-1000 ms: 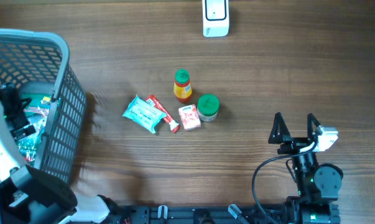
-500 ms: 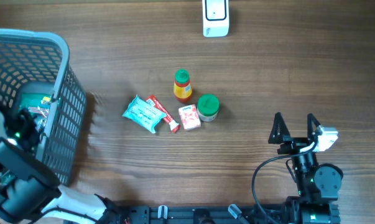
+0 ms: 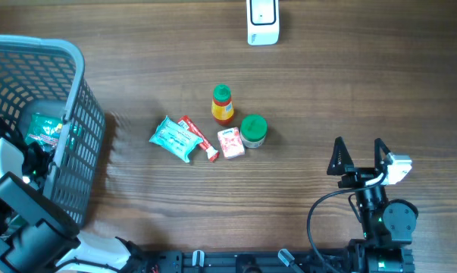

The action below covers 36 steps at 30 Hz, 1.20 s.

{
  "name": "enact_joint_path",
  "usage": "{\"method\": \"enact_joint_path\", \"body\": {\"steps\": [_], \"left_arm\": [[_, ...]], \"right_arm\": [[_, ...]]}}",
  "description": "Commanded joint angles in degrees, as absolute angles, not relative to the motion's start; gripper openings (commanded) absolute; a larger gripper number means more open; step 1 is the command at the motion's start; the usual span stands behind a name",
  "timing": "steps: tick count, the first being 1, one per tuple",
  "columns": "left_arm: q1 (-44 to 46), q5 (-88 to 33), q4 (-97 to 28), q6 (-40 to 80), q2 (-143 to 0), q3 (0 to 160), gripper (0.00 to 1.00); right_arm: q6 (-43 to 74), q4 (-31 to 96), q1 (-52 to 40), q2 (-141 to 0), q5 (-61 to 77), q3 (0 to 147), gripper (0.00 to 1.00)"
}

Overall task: Scan the item barcode
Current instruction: 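Reach the left gripper into the basket and grasp the green gloves bag, then carry the green gloves bag over and lay it right of the jar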

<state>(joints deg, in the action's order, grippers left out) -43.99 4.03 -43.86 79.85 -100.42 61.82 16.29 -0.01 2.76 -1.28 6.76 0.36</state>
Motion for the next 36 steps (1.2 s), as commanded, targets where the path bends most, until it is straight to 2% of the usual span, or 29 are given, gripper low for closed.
{"method": "enact_joint_path", "body": {"steps": [1,7,23,33,36], "left_arm": [[-44.21,4.49,-44.93,78.15,-102.83,58.92,0.04],[-44.21,4.01,-45.67,70.65,-94.65,62.26,0.04],[-44.14,-2.61,-47.16,63.35,-66.08,63.96,0.04],[-44.14,-2.74,-47.37,63.13,-60.69,71.92,0.04],[-44.14,-7.94,-47.24,63.13,-60.75,76.34,0.04]], "right_arm": [[16.69,-0.3,2.42,-1.3,5.98,0.3,1.0],[16.69,-0.3,2.42,-1.3,5.98,0.3,1.0],[16.67,-0.3,2.42,-1.3,6.0,0.3,1.0],[16.69,-0.3,2.42,-1.3,6.0,0.3,1.0],[16.67,-0.3,2.42,-1.3,5.98,0.3,1.0]]}}
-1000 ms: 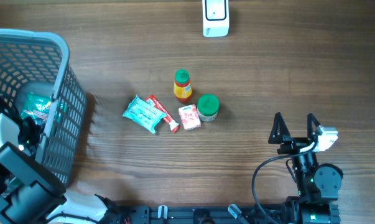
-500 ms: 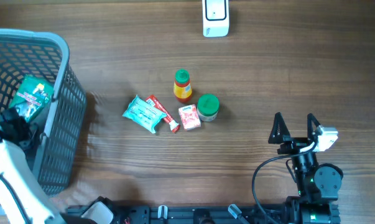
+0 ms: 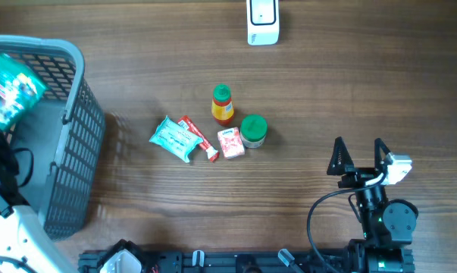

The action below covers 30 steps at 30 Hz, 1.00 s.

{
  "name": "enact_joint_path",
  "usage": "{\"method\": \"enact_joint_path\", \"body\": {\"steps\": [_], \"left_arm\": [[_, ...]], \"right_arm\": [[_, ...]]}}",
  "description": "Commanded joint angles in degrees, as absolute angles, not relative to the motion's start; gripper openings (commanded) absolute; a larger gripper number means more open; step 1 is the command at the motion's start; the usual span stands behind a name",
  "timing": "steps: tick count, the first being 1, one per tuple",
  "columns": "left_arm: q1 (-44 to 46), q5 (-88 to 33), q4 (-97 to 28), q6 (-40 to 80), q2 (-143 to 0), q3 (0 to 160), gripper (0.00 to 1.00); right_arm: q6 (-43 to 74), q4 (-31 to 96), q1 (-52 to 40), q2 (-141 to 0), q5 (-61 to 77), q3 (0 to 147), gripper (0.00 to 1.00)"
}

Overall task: Scan the item barcode
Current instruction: 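Carry the green gloves bag over and lay it right of the jar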

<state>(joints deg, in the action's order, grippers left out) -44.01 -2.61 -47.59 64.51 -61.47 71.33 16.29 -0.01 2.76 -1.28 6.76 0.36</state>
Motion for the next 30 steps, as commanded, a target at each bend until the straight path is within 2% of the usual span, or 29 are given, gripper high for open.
{"method": "enact_joint_path", "body": {"steps": [1,5,8,11,15,19,26,30], "left_arm": [[-43.94,-11.29,-46.52,62.59,-60.75,77.93,0.04],[-40.12,-26.17,-41.1,53.21,-60.62,82.91,0.04],[-33.45,-31.05,-40.93,44.45,-59.72,84.51,0.04],[-22.94,-30.87,-42.65,34.28,-58.59,84.49,0.04],[-11.79,-24.45,-43.42,28.97,-59.64,84.49,0.04],[-0.97,-23.68,-41.98,22.04,-61.93,84.49,0.04],[13.04,-22.39,-38.3,16.88,-66.59,84.49,0.04],[17.1,-22.22,-39.97,15.88,-69.91,84.49,0.04]], "right_arm": [[16.67,-0.3,2.42,-1.3,5.98,0.3,1.0],[16.67,-0.3,2.42,-1.3,5.98,0.3,1.0],[16.67,-0.3,2.42,-1.3,5.98,0.3,1.0],[16.69,-0.3,2.42,-1.3,5.98,0.3,1.0],[16.67,-0.3,2.42,-1.3,5.98,0.3,1.0],[16.69,-0.3,2.42,-1.3,6.0,0.3,1.0],[16.69,-0.3,2.42,-1.3,6.0,0.3,1.0],[16.67,-0.3,2.42,-1.3,5.98,0.3,1.0]]}}
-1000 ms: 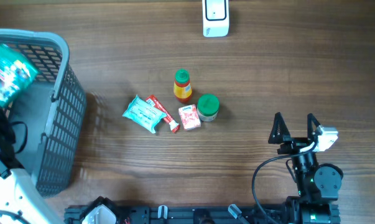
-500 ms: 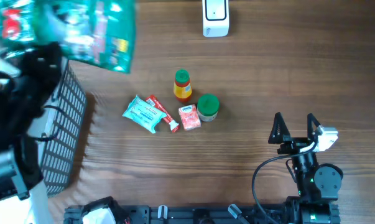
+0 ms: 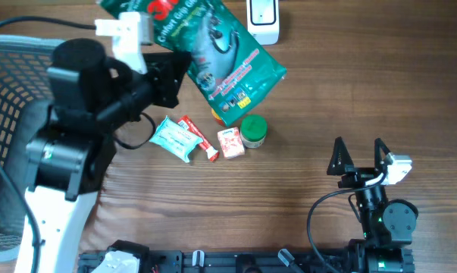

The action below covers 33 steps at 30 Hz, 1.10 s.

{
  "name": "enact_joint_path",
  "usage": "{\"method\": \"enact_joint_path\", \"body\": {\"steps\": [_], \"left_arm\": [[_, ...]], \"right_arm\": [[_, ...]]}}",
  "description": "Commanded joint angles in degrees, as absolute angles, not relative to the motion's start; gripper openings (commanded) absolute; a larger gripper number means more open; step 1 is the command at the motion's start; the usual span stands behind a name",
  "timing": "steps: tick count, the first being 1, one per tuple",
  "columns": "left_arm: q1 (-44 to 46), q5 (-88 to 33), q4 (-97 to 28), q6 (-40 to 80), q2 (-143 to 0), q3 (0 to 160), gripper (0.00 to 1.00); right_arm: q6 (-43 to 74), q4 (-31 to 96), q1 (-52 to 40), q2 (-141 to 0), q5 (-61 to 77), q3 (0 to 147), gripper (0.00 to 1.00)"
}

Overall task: Scan the item barcode
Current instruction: 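Carry the green gloves bag over and lay it right of the jar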

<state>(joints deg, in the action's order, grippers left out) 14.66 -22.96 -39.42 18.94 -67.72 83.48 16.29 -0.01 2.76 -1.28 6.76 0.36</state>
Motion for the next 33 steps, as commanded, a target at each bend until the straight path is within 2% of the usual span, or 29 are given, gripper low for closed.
{"method": "enact_joint_path", "body": {"steps": [1,12,20,26,28,30,33], "left_arm": [[18.68,-22.2,-40.01,14.81,-71.11,84.49,0.04],[33.04,-22.11,-29.78,13.67,-90.83,84.49,0.04],[38.48,-20.91,-23.16,13.67,-104.07,84.49,0.04],[41.21,-16.91,-24.23,13.87,-113.45,84.49,0.05],[41.63,-16.88,-24.23,13.87,-114.02,84.49,0.1],[42.09,-16.86,-24.25,13.85,-114.02,84.49,0.23],[42.11,-16.84,-24.8,13.87,-113.51,84.51,0.32]], "right_arm": [[16.69,-0.3,2.42,-1.3,5.98,0.3,1.0],[16.67,-0.3,2.42,-1.3,5.98,0.3,1.0],[16.69,-0.3,2.42,-1.3,5.98,0.3,1.0],[16.69,-0.3,2.42,-1.3,5.98,0.3,1.0],[16.67,-0.3,2.42,-1.3,5.98,0.3,0.99],[16.69,-0.3,2.42,-1.3,5.98,0.3,1.0],[16.69,-0.3,2.42,-1.3,5.98,0.3,1.0]]}}
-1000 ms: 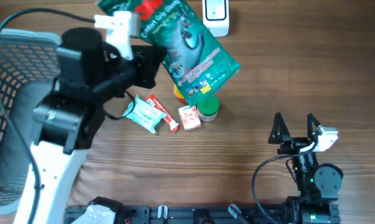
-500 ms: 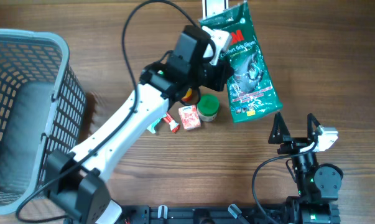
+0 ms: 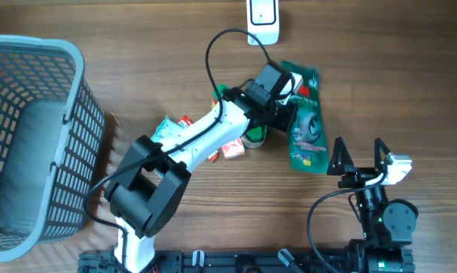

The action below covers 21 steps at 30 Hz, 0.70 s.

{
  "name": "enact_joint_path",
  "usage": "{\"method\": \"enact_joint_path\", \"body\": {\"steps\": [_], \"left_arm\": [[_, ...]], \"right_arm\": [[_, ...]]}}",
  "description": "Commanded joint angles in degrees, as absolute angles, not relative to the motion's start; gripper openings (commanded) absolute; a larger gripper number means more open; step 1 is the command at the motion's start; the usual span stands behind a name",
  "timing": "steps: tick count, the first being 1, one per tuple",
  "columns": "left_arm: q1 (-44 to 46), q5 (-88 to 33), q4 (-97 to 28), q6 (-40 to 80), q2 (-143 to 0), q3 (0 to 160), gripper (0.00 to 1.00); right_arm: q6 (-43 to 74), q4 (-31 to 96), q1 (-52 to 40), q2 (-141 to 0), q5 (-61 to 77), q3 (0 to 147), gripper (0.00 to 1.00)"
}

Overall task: Scan the item barcode
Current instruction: 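Carry the green gloves bag over and lay it right of the jar, then retract the left gripper beside the basket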

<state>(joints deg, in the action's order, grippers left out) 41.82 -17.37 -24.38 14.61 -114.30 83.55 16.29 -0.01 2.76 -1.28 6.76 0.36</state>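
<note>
A green snack bag (image 3: 308,121) with a dark picture on it sits right of the item cluster, lengthwise toward the front. My left gripper (image 3: 287,106) is shut on the bag's left edge, its white arm reaching over the cluster from the front left. The white barcode scanner (image 3: 262,21) stands at the table's far edge, a short way beyond the bag's top. My right gripper (image 3: 358,155) rests open near the front right, its two dark fingers just right of the bag's lower end and holding nothing.
A grey basket (image 3: 76,64) fills the left side. A teal packet (image 3: 170,133), a red sachet (image 3: 186,120), a small red-white box (image 3: 230,149), a green-lidded jar (image 3: 252,136) and a green-capped bottle (image 3: 218,92) lie under the left arm.
The left arm has moved right and down with the green bag. The bag was high and large in view over the cluster; now it is low, right of the cluster. The right arm is unchanged.
My left gripper was down in the basket at the green bag. Then it held the bag up over the basket's far left. Then the bag was high above the table's middle near the scanner, and now it is low beside the cluster in front of the scanner.
</note>
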Motion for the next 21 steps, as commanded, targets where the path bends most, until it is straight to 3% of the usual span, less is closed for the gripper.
{"method": "enact_joint_path", "body": {"steps": [1,4,9,12,16,21], "left_arm": [[42.11,-16.82,-25.41,13.87,-112.95,84.51,0.34],[42.11,-13.67,-28.23,13.87,-108.79,84.51,0.33],[41.08,5.72,-35.27,13.67,-94.83,84.51,0.32],[37.91,9.96,-38.65,13.67,-86.61,84.51,0.33],[31.75,9.98,-49.95,13.76,-78.74,84.49,0.47],[26.65,12.93,-67.37,17.65,-76.47,84.38,0.8]], "right_arm": [[16.67,-0.3,2.42,-1.3,5.98,0.3,1.0],[16.67,-0.3,2.42,-1.3,5.98,0.3,1.0],[16.69,-0.3,2.42,-1.3,5.98,0.3,1.0],[16.69,-0.3,2.42,-1.3,5.98,0.3,1.0],[16.67,-0.3,2.42,-1.3,5.98,0.3,1.0],[16.67,-0.3,2.42,-1.3,5.98,0.3,1.0]]}}
